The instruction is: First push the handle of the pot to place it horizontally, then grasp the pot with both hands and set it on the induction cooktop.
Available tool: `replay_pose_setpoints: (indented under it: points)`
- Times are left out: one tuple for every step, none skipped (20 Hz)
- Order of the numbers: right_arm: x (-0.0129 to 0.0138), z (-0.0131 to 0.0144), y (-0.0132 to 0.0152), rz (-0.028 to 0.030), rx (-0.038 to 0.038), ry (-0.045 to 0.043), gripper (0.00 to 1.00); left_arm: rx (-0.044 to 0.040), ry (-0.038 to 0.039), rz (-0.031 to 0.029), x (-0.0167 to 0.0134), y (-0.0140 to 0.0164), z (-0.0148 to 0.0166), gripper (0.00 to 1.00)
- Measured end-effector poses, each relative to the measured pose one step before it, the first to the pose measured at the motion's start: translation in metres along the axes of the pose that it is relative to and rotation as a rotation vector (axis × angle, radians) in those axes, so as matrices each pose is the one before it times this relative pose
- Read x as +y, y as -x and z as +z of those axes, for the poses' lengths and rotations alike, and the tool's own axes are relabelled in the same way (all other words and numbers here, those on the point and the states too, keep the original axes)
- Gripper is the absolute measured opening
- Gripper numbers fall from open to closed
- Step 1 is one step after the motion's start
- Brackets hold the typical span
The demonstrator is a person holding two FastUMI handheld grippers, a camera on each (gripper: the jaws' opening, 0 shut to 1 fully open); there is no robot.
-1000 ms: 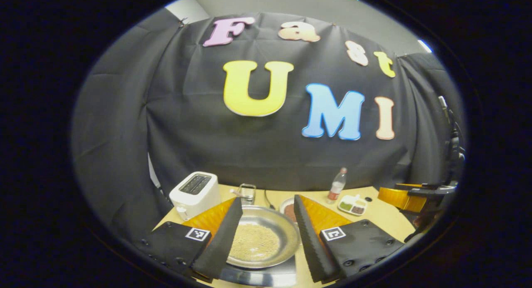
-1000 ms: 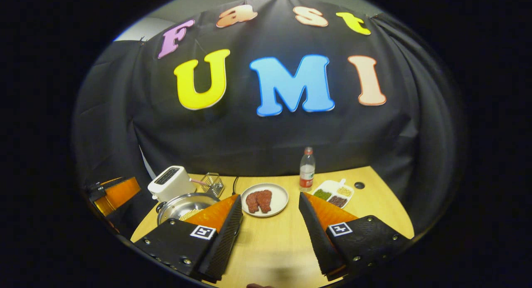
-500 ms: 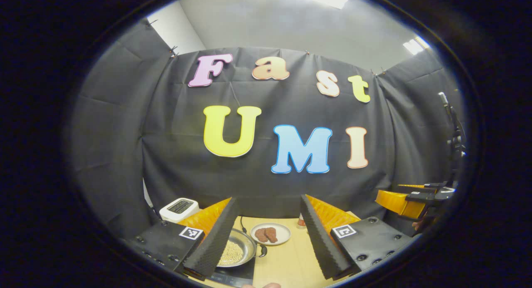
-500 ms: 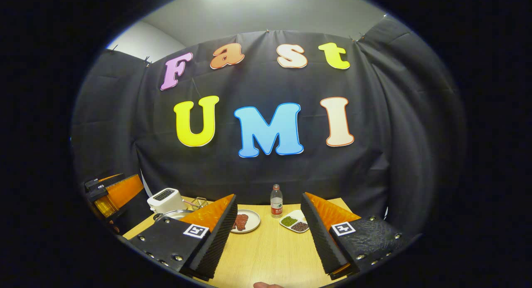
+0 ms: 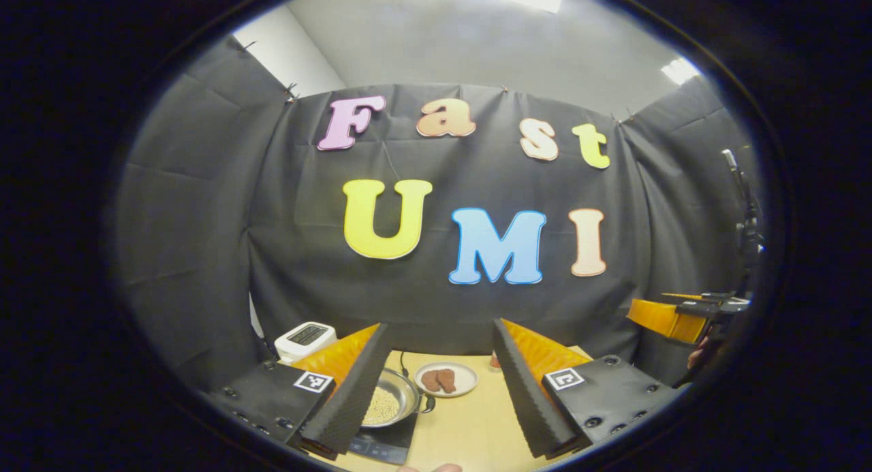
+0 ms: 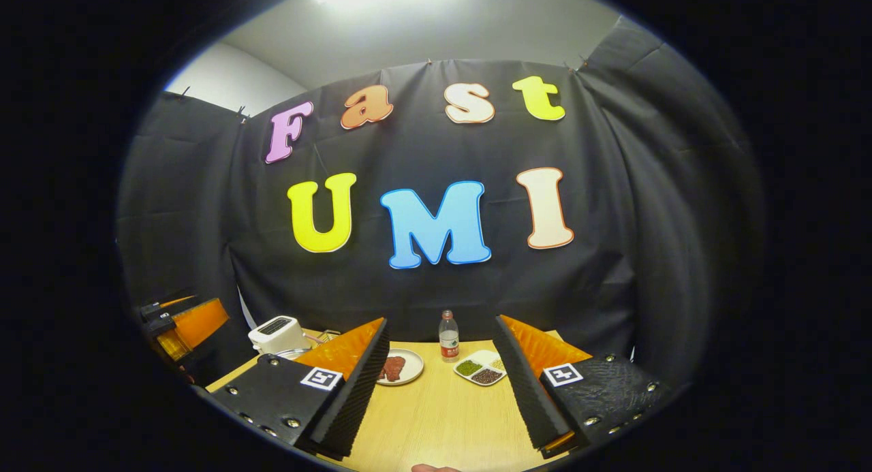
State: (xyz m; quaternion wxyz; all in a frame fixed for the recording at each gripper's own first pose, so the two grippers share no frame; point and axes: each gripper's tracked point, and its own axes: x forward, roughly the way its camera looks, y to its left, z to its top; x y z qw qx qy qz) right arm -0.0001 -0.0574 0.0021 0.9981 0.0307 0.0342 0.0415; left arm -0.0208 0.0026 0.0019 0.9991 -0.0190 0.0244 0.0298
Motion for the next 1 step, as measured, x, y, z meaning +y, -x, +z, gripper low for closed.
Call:
replay_pose_setpoints:
  points:
    - [0.00225, 0.00239, 0.00152, -0.0049, -0.01168, -0.00035, 0.92, -0.00484, -0.00802, -0.02067, -0.00244, 0.00127, 0.00131, 0.97]
